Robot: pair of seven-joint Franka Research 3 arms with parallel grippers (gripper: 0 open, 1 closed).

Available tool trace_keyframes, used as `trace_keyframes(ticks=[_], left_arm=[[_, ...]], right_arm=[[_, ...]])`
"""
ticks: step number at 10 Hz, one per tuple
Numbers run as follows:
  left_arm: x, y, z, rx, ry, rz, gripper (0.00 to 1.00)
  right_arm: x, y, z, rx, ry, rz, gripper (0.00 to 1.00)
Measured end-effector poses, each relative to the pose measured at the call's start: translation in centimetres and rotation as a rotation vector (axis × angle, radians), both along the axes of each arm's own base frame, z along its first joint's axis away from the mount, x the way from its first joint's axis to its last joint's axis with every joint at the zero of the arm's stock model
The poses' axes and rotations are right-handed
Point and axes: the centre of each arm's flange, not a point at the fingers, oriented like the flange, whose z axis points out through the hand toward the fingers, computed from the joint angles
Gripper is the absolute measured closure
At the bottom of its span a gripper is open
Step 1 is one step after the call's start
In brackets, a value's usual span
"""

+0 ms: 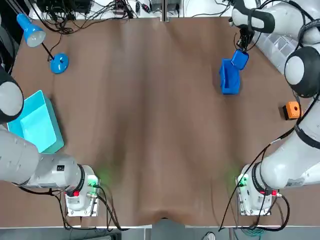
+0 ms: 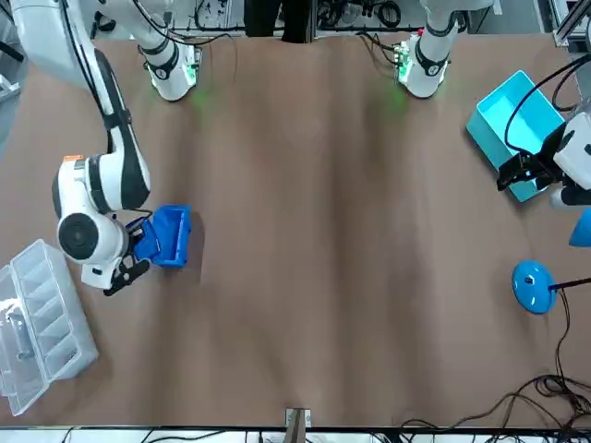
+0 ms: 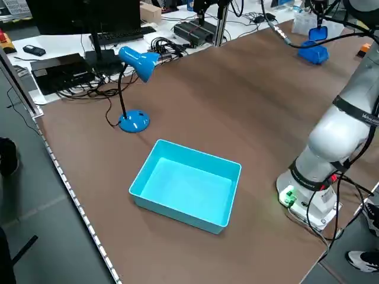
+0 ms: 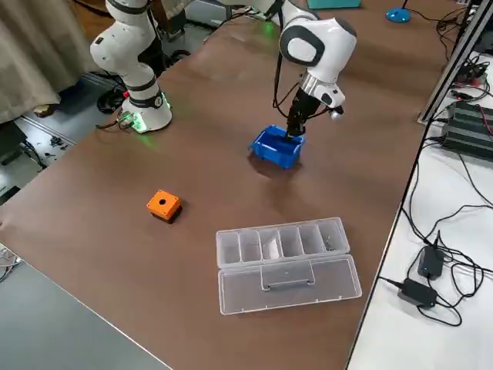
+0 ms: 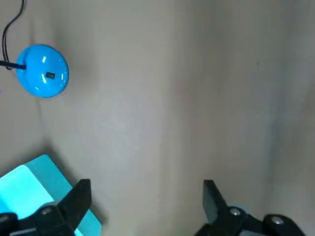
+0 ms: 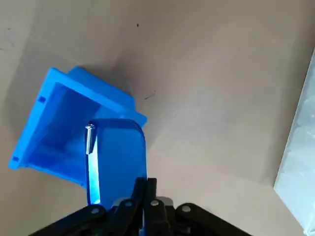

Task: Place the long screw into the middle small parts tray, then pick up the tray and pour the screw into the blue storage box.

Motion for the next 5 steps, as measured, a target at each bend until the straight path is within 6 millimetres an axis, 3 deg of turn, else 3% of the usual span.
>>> trace_keyframes(ticks=[5], left_arm=[[0.0,0.0,0.0,0.0,0.0,0.0,0.0]], right_arm=[[-0.4,1.4,0.0,-0.124,-0.049,-0.097,0.97]])
